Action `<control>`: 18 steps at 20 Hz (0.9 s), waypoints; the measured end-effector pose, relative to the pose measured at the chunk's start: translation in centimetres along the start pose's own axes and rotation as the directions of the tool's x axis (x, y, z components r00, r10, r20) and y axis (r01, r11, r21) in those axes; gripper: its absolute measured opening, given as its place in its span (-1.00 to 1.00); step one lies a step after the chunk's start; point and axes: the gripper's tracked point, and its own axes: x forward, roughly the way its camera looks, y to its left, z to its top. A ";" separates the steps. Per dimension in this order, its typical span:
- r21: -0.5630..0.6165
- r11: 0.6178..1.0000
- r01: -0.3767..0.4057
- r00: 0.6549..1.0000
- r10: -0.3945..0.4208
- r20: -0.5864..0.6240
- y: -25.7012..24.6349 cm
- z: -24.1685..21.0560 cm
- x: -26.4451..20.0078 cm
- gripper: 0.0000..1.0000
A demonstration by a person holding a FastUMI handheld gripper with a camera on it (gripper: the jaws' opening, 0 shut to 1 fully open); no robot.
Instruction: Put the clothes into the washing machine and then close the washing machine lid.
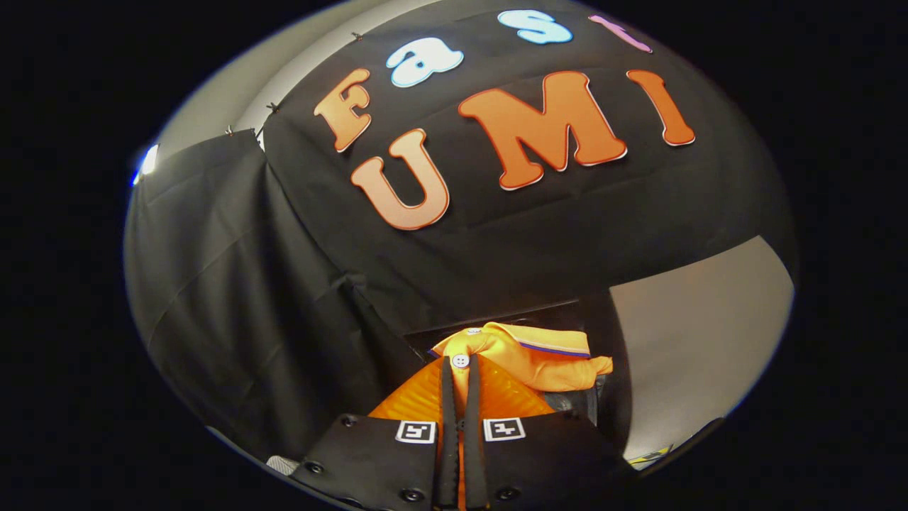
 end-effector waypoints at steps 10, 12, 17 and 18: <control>0.010 0.999 0.042 0.959 -0.038 -0.280 -0.5 -11.9 12.3 -0.77; 0.011 0.998 0.064 0.942 -0.057 -0.330 -1.6 -14.0 14.3 -0.77; 0.002 0.994 0.112 0.909 -0.102 -0.403 -4.5 -18.4 19.8 -0.77; -0.007 0.992 0.125 0.905 -0.117 -0.410 -4.9 -19.3 20.7 -0.78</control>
